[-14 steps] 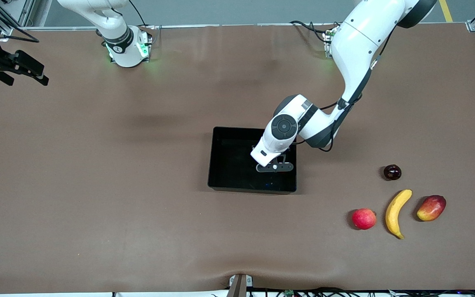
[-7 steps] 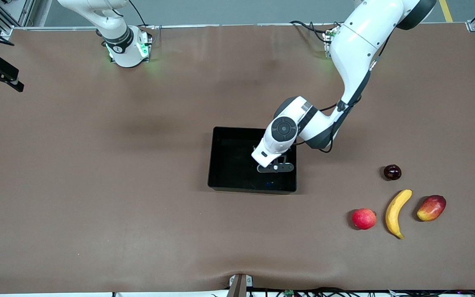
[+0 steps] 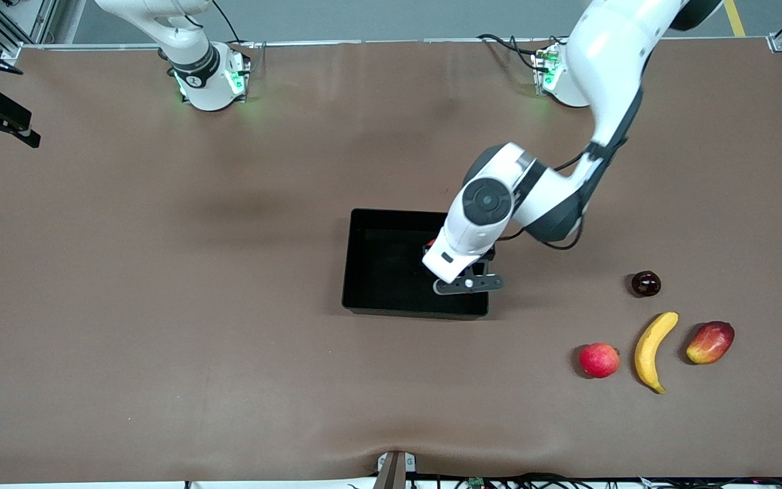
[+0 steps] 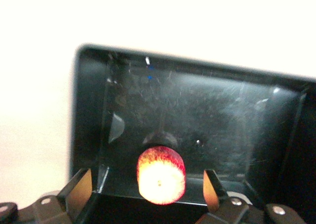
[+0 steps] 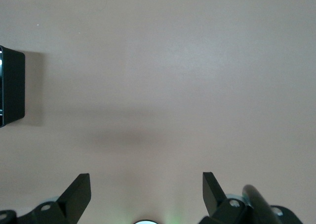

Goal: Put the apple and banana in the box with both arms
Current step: 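Lower the apple into the box and open the left gripper, then move the left gripper back over the yellow banana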

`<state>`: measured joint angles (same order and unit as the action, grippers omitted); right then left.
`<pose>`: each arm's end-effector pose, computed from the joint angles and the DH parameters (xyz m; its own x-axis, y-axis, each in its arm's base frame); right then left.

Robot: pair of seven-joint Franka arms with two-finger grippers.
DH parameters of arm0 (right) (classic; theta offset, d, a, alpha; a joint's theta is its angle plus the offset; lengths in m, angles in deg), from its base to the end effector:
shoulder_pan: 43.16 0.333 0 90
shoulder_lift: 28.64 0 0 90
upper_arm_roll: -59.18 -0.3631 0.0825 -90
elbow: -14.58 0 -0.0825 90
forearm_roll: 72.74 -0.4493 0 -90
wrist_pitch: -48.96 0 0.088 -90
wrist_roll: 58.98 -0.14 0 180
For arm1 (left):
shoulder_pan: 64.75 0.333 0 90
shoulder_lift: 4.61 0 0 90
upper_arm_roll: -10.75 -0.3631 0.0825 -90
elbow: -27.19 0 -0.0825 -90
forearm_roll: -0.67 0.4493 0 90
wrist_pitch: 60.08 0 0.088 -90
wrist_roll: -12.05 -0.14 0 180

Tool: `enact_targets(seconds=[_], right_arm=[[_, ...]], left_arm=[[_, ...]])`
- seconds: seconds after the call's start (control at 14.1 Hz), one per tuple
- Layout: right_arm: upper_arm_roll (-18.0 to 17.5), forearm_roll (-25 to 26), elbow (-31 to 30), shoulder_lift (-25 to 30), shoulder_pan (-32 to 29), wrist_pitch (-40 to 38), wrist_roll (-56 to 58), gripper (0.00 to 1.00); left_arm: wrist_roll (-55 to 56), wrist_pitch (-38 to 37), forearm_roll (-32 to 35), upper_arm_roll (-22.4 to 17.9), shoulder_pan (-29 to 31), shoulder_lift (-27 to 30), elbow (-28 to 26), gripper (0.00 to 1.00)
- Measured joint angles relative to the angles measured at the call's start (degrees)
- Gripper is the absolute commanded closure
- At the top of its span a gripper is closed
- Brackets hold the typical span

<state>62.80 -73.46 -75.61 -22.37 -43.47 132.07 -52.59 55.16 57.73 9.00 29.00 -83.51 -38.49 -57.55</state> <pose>0.5651 -0.0392 0.6912 0.9989 0.0449 -0.0121 0.0446 -0.9988 -0.0209 0.6615 -0.4350 0.3220 0.9957 0.0911 -0.0191 0.0919 -0.9948 0.0451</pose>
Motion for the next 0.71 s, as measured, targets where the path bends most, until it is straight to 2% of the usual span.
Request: enact_targets(seconds=[0.28, 0.71], right_arm=[[0.01, 0.0, 0.01, -0.01, -0.13, 0.0, 0.01, 0.0], [0.04, 0.03, 0.02, -0.05, -0.25, 0.0, 1.22, 0.0]], left_arm=[[-6.16, -3.8, 0.12, -0.47, 7.34, 4.42, 1.71, 0.0], [-33.8, -3.19, 0.33, -0.95, 22.81, 1.77, 1.3, 0.0]])
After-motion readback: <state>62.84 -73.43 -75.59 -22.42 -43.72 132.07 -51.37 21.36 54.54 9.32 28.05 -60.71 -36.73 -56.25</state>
